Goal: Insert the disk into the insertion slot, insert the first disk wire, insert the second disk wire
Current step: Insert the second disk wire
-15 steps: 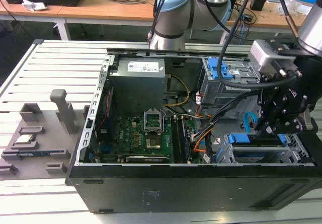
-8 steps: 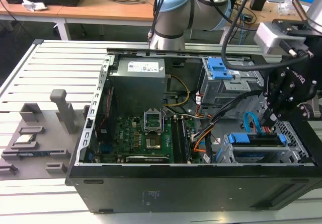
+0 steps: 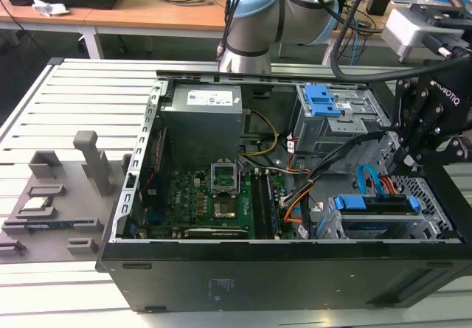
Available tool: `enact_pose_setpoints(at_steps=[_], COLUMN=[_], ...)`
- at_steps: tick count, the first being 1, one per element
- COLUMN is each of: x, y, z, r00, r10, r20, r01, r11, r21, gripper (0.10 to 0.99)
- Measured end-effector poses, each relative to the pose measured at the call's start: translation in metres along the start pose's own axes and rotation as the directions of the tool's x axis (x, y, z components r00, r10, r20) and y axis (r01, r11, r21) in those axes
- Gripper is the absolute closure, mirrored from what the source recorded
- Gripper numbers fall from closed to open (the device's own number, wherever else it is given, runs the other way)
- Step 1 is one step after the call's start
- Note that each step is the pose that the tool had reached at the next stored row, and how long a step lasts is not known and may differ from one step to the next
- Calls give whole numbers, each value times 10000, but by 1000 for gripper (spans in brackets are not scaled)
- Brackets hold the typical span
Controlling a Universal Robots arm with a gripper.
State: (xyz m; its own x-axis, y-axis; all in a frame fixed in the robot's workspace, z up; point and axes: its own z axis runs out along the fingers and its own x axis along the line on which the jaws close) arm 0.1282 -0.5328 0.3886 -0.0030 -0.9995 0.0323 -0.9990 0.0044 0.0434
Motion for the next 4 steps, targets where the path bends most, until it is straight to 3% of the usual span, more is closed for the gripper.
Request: enact_pose_setpoints(at_steps=[4], x=[0], y=[0], z=[-1], r00=[10000], r10=[1], r20=[1], r01=[-1], r11=[10000], r21=[0], gripper=[980])
